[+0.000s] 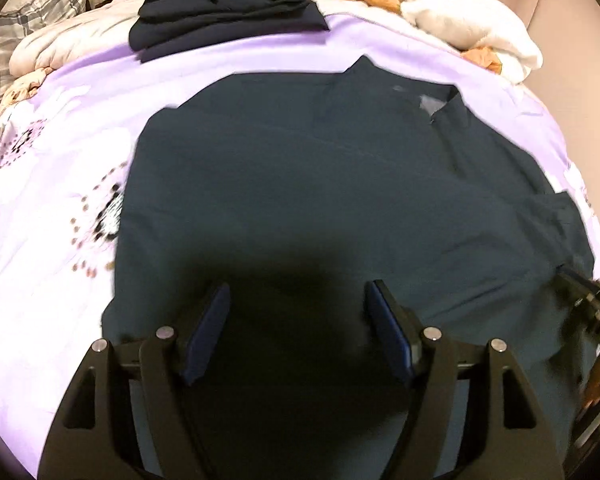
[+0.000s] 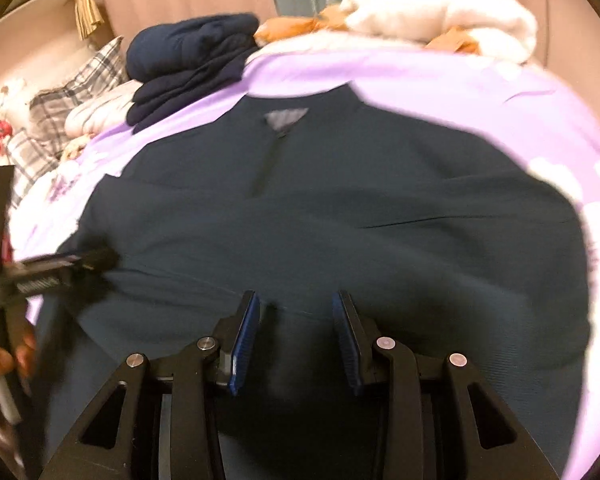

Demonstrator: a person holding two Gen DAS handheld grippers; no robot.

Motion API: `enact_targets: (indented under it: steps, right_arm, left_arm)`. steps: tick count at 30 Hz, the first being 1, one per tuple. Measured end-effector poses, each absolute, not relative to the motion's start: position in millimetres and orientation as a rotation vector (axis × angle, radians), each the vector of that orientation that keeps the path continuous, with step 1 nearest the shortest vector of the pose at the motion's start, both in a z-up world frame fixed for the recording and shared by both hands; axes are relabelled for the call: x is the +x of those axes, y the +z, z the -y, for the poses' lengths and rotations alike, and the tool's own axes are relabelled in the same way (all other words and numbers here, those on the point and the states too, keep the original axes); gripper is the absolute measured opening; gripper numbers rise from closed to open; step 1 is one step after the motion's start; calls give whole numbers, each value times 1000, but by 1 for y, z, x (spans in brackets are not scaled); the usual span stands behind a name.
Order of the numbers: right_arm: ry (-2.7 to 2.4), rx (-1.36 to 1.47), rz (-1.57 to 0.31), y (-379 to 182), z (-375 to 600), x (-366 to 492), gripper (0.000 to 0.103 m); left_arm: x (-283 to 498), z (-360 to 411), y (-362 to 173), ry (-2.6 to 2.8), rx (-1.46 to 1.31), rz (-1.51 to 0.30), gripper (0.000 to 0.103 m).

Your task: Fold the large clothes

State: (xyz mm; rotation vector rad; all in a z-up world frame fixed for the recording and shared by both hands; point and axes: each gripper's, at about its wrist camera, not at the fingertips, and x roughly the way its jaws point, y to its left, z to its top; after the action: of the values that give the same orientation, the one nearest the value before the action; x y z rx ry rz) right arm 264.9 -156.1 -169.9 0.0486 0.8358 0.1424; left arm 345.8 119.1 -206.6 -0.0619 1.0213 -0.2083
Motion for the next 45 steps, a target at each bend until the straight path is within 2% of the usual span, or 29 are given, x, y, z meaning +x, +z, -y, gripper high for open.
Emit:
enact_targets:
  steps: [5,10,11,12,13,15,18,21,25,29,45]
  right_arm:
    - [175,207,-855,-188,181,270,37]
    - [176,401,-881,-178,189,263,39]
    - [184,409,-873,-174,189,255,41]
    - [195,402,-855,-166,189,243,46]
    - [200,383,-838,-159,189,228,52]
    - [195,339,-820,-151,191,200,54]
    - [172,310,-802,-144,203,157,56]
    - [147,355,-800,-144,222,120,65]
    - [96,454,-817,-154,248,80,65]
    - [112,593,-827,-165,270,55,65]
    - [99,695,-914,-207,286,-13,66]
  left_arm:
    - [341,-117,-211,-189,-47,-1026,71]
    - [309,-141,-195,-214,-204,-1054,72]
    - [295,-150,-191,-223,-224,-1053,77]
    - [278,-161,-186,-214,-235,-1052,86]
    - [264,-169,-183,-203,-239,-1045,90]
    - [225,-196,-176,-176,-264,-1019,97]
    - [170,-236,-176,-158,-346,-1033,97]
    - [117,-268,-181,-152,-457,-1041,98]
    - [57,-292,-185,-118,-567,-1020,98]
    - [18,-300,-186,-171,-701,-969,102]
    - [6,-259,-207,-359,-765,-1034,102]
